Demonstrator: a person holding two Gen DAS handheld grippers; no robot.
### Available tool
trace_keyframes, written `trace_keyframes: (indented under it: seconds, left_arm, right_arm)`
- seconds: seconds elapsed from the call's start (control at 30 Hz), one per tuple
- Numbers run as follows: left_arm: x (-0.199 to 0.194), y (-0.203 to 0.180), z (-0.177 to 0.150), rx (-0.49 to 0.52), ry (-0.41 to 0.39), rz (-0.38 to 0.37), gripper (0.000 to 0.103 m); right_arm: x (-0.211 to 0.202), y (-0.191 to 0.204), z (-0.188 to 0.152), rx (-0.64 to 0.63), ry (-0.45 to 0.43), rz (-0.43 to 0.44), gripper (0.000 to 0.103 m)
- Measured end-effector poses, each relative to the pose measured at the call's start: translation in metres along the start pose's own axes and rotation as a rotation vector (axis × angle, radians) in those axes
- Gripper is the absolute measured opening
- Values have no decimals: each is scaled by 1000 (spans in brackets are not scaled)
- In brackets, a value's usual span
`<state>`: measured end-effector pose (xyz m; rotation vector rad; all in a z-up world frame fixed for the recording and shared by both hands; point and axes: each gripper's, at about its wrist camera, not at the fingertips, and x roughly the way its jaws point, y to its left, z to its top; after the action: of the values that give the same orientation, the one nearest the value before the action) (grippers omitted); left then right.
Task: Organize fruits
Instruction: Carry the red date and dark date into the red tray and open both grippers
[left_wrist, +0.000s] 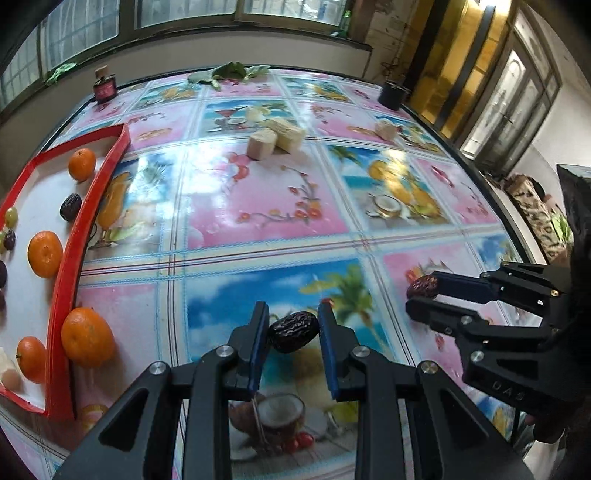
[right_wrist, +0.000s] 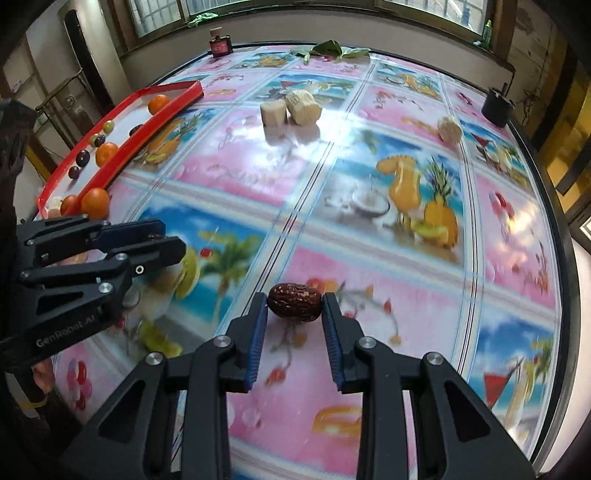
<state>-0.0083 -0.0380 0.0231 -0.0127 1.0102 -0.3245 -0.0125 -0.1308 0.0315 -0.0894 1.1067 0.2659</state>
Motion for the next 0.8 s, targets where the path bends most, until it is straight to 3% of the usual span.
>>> trace_keyframes:
  seconds: [0.4,0.8]
  left_arm:
    - [-24,28,2,-16,-45,5,26]
    - [-58,120,6,-156,-106,112,26]
  right_arm:
    - [7,46,18,-32,-8,27,32]
    - [22,136,69,-206,-32,104,32]
